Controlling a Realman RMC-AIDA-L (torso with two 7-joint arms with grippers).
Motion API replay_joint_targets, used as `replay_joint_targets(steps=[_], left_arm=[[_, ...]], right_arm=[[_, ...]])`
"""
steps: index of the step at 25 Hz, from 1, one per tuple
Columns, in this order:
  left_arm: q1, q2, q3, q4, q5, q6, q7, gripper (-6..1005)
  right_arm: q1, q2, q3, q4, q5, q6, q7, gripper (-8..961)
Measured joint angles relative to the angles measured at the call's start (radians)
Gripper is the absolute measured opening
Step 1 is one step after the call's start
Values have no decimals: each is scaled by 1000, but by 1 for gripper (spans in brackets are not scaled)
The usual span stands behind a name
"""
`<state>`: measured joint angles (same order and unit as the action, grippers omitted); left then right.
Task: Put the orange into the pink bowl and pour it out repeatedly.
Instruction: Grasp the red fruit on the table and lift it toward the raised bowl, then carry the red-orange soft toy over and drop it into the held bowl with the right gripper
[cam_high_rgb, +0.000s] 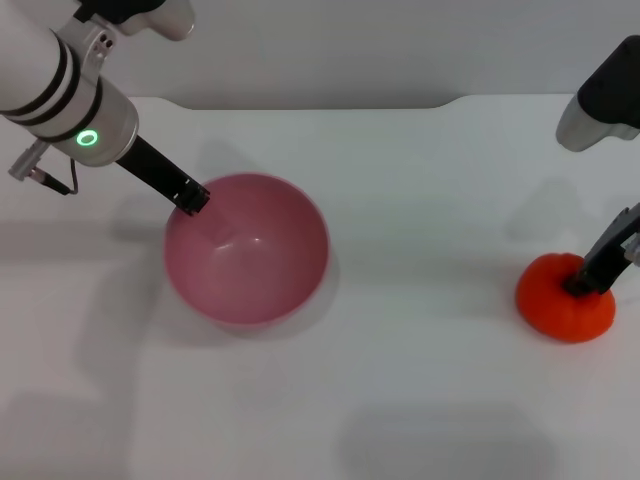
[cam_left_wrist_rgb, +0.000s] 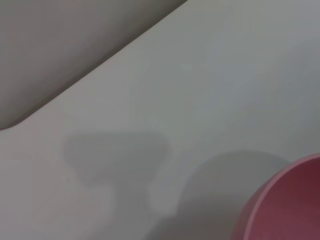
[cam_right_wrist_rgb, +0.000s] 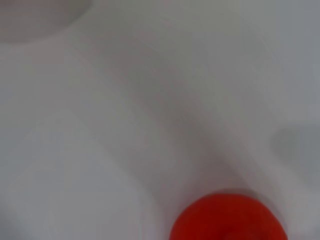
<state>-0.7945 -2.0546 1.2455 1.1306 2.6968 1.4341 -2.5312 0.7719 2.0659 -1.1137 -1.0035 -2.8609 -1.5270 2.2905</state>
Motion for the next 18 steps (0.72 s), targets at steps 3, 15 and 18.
replay_joint_targets(steps=[3,15,18], left_arm=[[-1,-1,0,0,0,2,0,43],[-5,-1,-1,3,-5,-9,1,42],[-14,-4,2,3,-6,-9,2,42]], right_arm=[[-13,1,7,-40,10,0,11,175],[-20,5,89,-477,207,-75,68,82],[-20,7,71,-579,332,-124,67,76]])
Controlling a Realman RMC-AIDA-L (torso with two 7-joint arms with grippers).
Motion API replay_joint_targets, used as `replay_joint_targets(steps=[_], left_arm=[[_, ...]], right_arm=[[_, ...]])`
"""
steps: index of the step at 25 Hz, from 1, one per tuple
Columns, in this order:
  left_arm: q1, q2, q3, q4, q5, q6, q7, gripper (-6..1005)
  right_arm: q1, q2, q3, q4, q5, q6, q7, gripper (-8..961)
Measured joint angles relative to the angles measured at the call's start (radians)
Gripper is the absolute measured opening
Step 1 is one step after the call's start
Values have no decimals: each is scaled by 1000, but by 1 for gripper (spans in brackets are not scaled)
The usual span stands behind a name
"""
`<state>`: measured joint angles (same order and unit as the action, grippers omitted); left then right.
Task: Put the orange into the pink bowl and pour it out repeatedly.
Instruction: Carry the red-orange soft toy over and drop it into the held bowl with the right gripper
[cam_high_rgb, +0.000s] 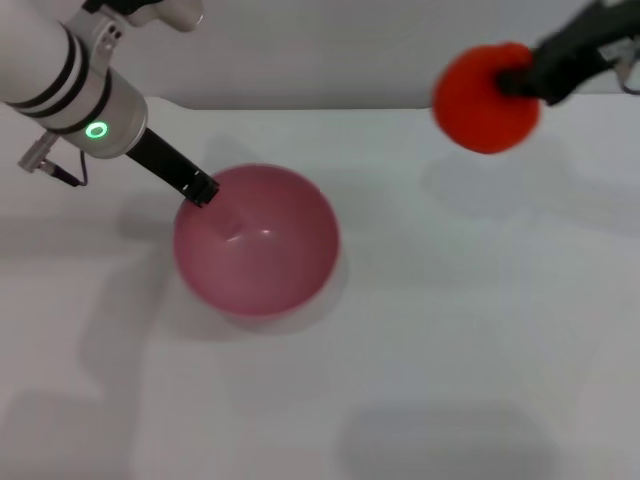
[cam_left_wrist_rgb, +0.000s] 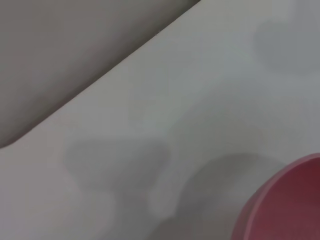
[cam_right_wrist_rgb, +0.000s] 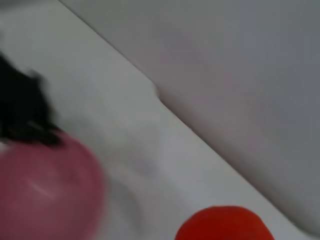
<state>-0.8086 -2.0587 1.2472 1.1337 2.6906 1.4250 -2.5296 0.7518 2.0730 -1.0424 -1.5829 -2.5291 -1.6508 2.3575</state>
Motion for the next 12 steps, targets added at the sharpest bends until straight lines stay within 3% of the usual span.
replay_joint_targets(steps=[8,12], left_arm=[[-32,-9,40,0,-31,-5,-11,43],[-39,-9,50,0,-45,-14,-11,42]], right_arm=[[-16,7,-110,-40,226,-6,-35,75],[-18,7,-147,-16,235,26,-38,74]])
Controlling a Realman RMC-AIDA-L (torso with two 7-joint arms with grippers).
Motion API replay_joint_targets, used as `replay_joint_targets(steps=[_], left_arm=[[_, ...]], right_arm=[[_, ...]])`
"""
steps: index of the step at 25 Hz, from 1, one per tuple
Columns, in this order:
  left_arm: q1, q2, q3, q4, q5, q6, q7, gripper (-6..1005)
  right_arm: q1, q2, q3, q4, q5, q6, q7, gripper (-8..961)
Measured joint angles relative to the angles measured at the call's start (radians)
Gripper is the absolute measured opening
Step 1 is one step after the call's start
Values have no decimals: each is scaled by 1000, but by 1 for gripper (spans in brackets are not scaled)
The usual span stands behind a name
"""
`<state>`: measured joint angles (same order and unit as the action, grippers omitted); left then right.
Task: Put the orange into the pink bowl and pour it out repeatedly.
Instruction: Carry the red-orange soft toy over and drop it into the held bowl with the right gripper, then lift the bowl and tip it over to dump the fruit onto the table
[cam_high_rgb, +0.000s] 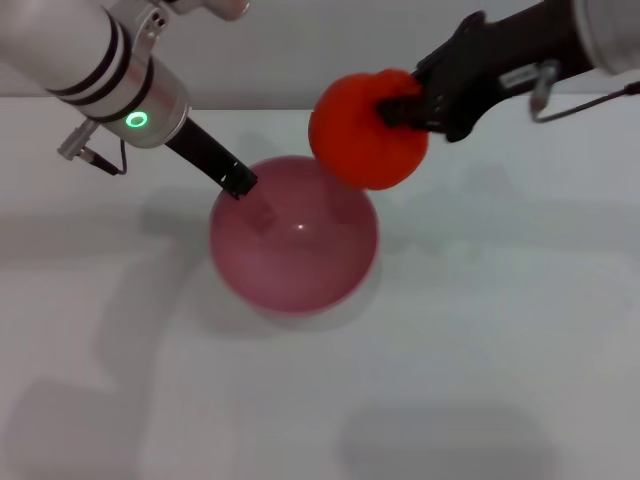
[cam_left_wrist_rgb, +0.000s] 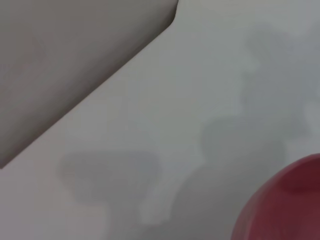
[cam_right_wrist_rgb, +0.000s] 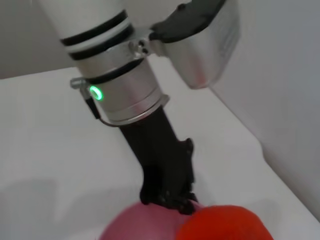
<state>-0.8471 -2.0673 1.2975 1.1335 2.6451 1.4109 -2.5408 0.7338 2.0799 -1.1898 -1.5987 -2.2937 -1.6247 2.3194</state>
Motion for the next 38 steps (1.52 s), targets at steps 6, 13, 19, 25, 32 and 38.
replay_joint_targets(steps=[6,13,19,25,32,38], left_arm=[[-2,-1,3,-5,-11,-16,5,43],[-3,-2,4,-9,-16,-20,8,43],[-3,-1,7,-11,-18,-21,9,44],[0,-1,14,-11,-19,-21,10,44],[5,0,24,-10,-21,-46,10,44],[5,-2,61,-11,-23,-70,1,44]], right_arm=[[-3,0,-91,72,3,75,-17,74],[4,0,-143,115,3,105,-22,135],[-3,0,-139,115,4,117,-22,248],[-19,0,-119,98,8,120,-22,355],[-153,6,31,68,254,228,-249,475],[-345,0,137,267,826,283,-832,471]])
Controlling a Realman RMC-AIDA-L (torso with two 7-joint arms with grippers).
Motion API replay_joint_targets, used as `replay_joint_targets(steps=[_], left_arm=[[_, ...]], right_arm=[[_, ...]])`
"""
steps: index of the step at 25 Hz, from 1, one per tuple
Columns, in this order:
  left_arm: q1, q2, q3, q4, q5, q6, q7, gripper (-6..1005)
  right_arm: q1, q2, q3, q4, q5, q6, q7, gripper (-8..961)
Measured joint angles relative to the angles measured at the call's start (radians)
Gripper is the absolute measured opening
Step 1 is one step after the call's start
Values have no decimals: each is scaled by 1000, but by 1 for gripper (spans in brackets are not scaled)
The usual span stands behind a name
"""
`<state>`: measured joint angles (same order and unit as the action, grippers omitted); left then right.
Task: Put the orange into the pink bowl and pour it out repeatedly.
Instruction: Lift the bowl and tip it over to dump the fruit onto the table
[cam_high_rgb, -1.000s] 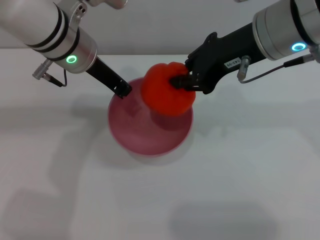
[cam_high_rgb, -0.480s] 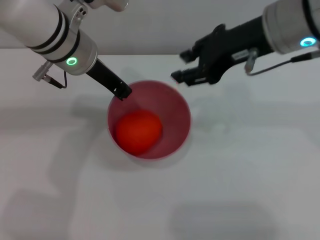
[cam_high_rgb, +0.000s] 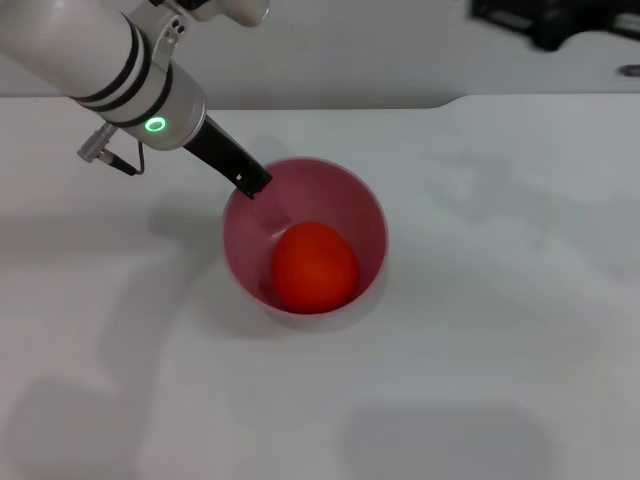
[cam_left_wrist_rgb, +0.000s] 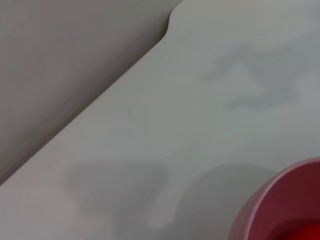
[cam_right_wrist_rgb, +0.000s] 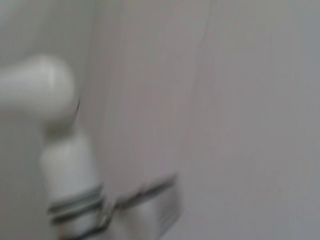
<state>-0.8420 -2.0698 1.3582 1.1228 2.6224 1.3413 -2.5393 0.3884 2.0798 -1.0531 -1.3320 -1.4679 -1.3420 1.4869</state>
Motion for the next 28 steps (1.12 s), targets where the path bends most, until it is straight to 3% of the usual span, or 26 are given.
replay_joint_targets(steps=[7,13,18,22,25,26,28], left_arm=[[3,-1,41,-4,-24,-68,-6,44],[42,-2,152,19,-27,-260,-55,43],[113,0,278,63,-25,-508,-90,43],[215,5,422,119,-5,-774,-69,43],[285,5,499,150,14,-933,-24,43],[285,5,499,150,14,-933,-24,43],[369,4,589,173,32,-1133,45,43]], right_arm=[[-151,1,30,261,582,9,-568,465],[-180,1,35,538,1062,-32,-863,461],[-165,-2,43,670,1178,-90,-950,458],[-162,-4,51,705,1185,-89,-950,455],[-164,-4,51,707,1186,-86,-950,453],[-166,-3,51,707,1186,-86,-948,452],[-171,-2,51,708,1187,-86,-943,450]])
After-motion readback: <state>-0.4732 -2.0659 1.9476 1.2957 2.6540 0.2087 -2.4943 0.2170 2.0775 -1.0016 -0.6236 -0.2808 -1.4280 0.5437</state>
